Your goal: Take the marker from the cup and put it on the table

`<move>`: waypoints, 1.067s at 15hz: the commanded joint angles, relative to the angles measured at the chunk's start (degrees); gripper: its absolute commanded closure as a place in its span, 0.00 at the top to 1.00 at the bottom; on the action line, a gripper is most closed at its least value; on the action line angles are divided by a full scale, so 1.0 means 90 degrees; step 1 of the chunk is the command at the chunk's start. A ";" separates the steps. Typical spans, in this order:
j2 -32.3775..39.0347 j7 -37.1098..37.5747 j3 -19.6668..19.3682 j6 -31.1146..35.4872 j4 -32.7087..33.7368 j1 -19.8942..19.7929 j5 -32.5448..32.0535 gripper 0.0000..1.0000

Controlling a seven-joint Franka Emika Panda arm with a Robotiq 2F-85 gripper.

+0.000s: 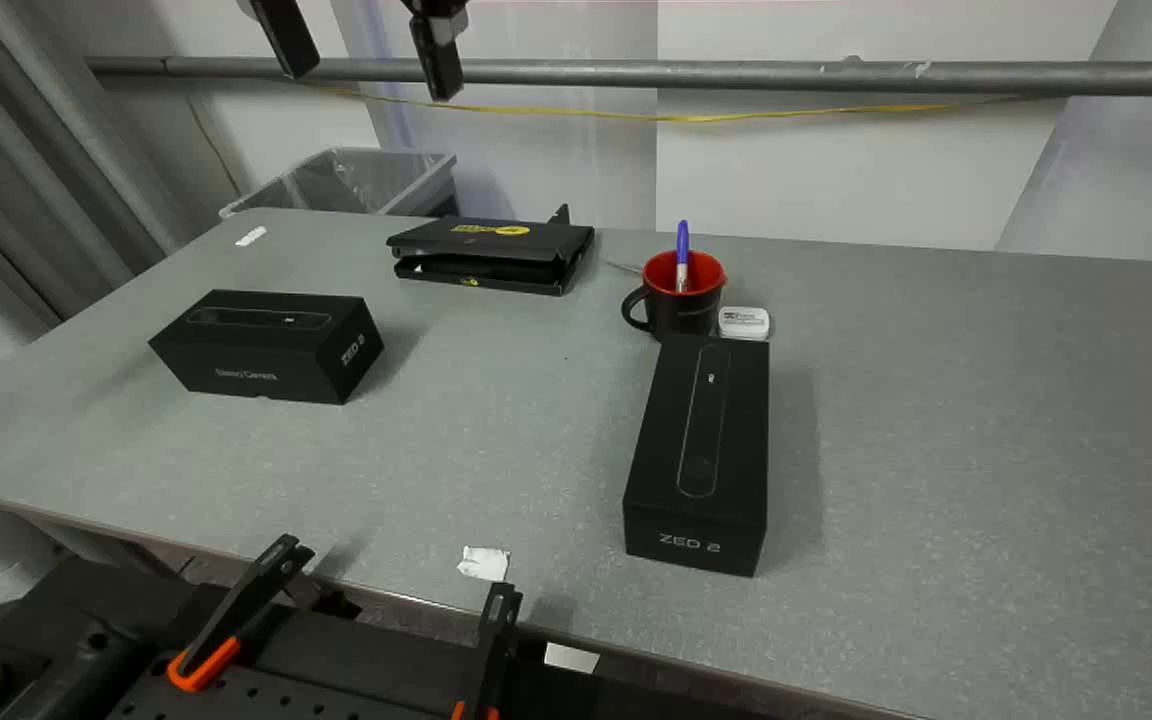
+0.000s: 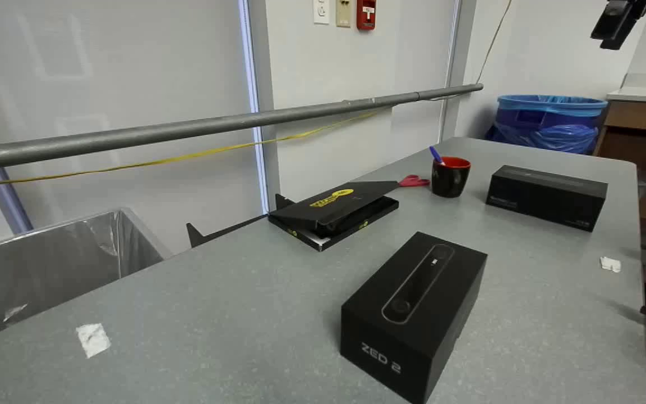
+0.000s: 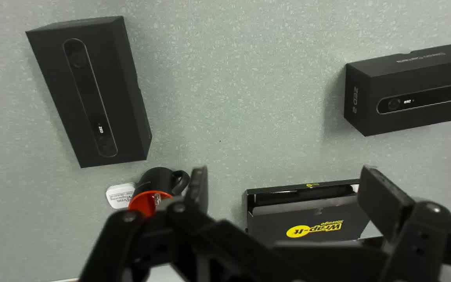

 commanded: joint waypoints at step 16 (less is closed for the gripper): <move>0.3642 -0.0223 -0.0658 0.2709 0.2098 -0.0375 0.0355 1.00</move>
